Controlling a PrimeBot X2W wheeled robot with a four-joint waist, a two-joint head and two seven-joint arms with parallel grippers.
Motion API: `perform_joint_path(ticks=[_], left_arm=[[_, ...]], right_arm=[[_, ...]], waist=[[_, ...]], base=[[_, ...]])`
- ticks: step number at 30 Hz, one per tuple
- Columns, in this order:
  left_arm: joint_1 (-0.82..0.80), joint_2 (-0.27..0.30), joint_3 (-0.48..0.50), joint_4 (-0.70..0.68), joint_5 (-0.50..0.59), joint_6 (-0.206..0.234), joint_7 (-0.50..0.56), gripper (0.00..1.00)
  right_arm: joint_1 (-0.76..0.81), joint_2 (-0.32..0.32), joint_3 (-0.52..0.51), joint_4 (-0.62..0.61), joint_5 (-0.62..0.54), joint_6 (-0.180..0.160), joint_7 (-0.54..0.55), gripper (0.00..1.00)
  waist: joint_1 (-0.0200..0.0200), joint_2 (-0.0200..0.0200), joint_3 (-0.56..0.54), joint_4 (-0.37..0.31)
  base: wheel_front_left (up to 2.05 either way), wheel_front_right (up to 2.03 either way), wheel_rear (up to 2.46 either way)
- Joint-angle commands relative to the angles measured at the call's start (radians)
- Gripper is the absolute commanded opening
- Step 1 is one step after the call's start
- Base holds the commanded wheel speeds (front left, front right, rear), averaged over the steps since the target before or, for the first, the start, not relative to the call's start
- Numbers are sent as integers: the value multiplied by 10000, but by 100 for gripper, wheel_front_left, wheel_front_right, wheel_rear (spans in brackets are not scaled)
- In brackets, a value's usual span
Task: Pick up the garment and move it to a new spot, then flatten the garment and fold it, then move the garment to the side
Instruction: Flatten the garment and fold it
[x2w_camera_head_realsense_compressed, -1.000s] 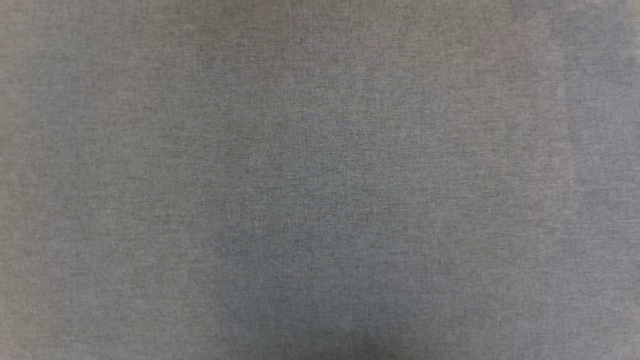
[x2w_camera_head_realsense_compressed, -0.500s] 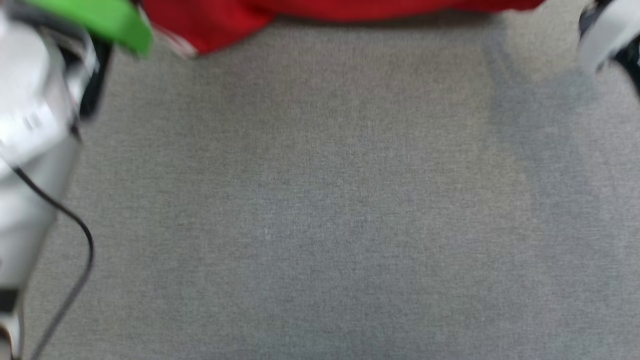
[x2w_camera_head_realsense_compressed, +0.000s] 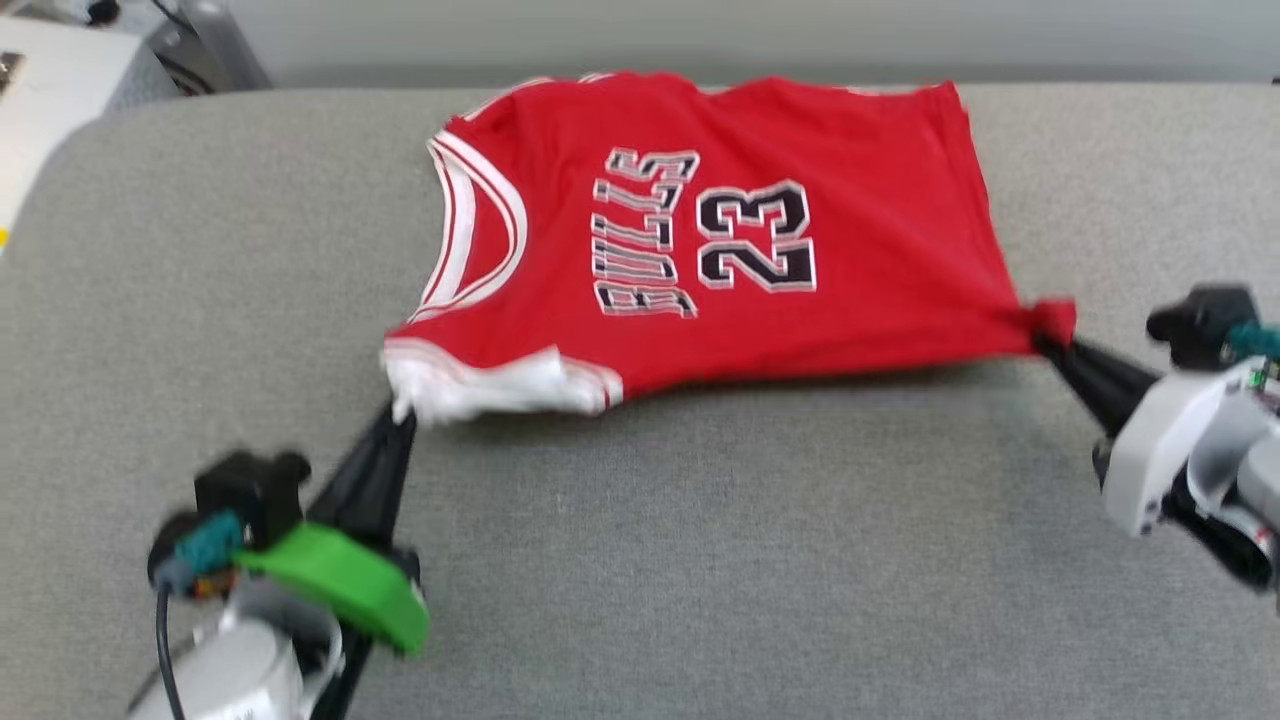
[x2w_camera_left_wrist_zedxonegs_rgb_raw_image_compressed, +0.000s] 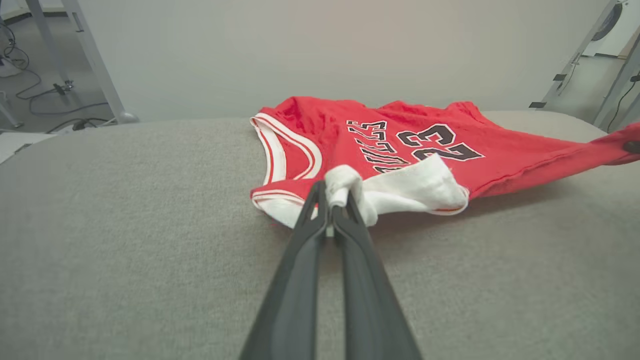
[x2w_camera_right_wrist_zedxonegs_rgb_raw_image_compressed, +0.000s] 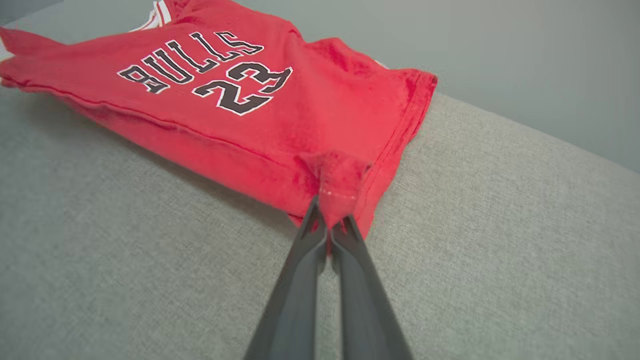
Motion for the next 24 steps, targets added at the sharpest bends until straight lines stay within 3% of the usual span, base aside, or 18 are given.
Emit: perform_joint_path(ticks=[1, 3, 12, 24], left_arm=[[513, 140, 11, -134, -235, 140, 33, 0], [1263, 230, 25, -319, -532, 327, 59, 0], [3694, 594, -165, -1175, -1978, 312, 545, 0], [5099, 907, -721, -1325, -2627, 237, 1167, 0]], right_arm=[[355, -54, 47, -29, 189, -7, -2, 0], [853, -104, 101, -59, 269, -7, -3, 0], [2988, -739, -66, -730, 984, -7, 53, 0], [5603, -1604, -999, -1874, 1674, -7, 452, 0]], waist=[[1, 0, -728, 57], [1, 0, -940, 51], [1, 0, -1694, 139], [1, 0, -2059, 135]], base=[[0, 0, 0], [0, 0, 0], [0, 0, 0], [0, 0, 0]])
